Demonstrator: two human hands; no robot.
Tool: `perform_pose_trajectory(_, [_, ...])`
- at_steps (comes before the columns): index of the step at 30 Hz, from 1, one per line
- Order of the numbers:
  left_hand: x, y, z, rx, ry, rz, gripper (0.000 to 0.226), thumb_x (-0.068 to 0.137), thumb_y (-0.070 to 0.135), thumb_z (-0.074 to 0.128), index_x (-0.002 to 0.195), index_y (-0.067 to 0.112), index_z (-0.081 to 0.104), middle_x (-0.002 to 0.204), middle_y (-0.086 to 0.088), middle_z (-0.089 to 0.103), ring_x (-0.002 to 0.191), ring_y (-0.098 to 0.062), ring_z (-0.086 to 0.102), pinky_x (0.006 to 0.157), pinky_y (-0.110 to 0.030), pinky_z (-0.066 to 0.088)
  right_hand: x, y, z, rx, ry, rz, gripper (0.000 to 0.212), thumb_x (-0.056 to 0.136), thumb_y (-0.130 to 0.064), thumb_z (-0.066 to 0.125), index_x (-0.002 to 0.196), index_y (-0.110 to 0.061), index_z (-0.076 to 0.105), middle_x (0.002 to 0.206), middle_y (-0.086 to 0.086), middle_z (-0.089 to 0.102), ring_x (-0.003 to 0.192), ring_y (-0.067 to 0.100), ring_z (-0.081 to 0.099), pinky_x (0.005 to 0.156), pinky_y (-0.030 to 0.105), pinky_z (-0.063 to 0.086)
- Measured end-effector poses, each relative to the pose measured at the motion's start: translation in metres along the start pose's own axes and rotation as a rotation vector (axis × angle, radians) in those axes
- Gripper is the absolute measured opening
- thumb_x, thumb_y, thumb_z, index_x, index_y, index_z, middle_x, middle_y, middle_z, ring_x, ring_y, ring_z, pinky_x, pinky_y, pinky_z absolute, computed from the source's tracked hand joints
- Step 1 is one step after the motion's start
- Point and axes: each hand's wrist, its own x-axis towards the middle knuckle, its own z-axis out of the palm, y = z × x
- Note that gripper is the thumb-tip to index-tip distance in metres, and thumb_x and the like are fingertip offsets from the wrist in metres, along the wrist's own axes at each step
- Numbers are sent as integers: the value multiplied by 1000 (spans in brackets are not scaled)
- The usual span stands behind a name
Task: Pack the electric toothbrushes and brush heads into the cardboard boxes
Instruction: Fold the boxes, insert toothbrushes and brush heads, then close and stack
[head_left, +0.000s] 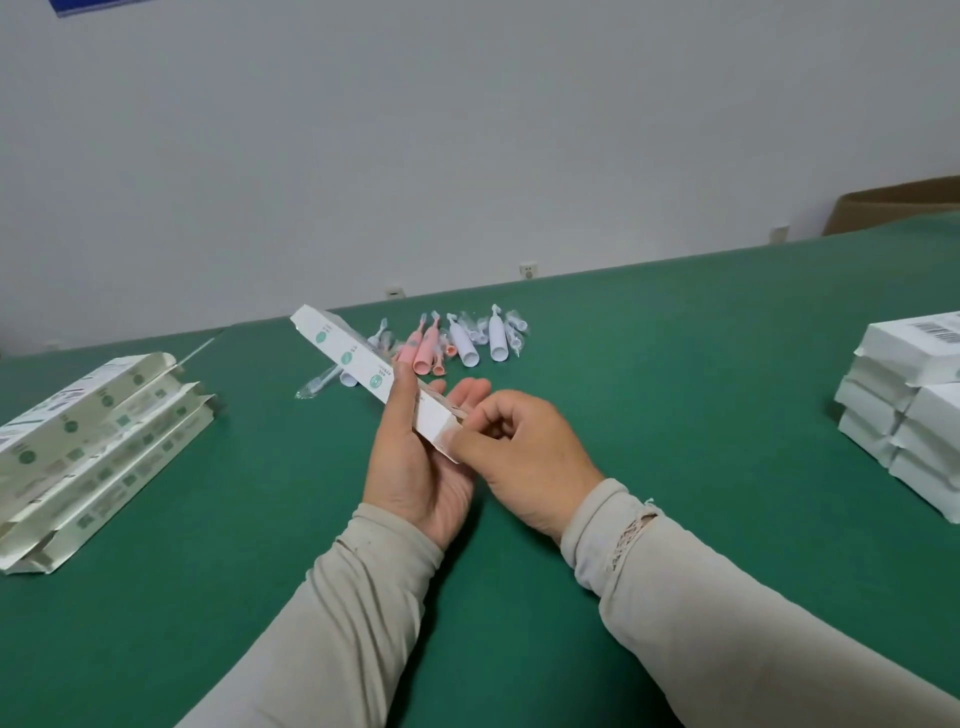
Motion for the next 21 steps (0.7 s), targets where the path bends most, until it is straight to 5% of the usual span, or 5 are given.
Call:
perform_pose_trajectory(8, [0, -10, 2, -30, -82, -90, 85, 81, 57, 64, 145, 9, 35, 123, -24, 61, 112, -33, 67, 101, -55, 49, 4, -1, -12, -39, 80, -36, 30, 76, 3, 71, 60, -18, 58, 56, -24, 59, 48, -4, 49, 51, 9, 39])
perform_pose_trajectory(14, [4, -9, 0, -10, -48, -127, 73, 89, 67, 49, 131, 7, 43, 100, -20, 70, 103, -34, 66, 85, -54, 57, -9, 7, -24, -134, -56, -206, 5, 81, -22, 70, 79, -22, 66, 82, -29, 64, 59, 4, 45, 56, 15, 42])
perform_pose_trajectory(18, [4, -2, -3, -15, -25, -157, 82, 87, 72, 49, 133, 4, 45, 96, -14, 72, 88, -30, 71, 64, -45, 59, -11, 8, -21, -269, -157, -262, 24, 75, -40, 66, 95, -29, 61, 95, -27, 62, 65, 7, 51, 62, 16, 43])
perform_pose_trajectory(21, [4, -2, -3, -57, -77, -151, 80, 87, 71, 51, 133, 6, 44, 90, -15, 69, 85, -32, 70, 69, -49, 58, -10, 9, -20, -319, -90, -322, 27, 81, -37, 65, 106, -38, 55, 105, -18, 64, 67, 10, 54, 63, 22, 48])
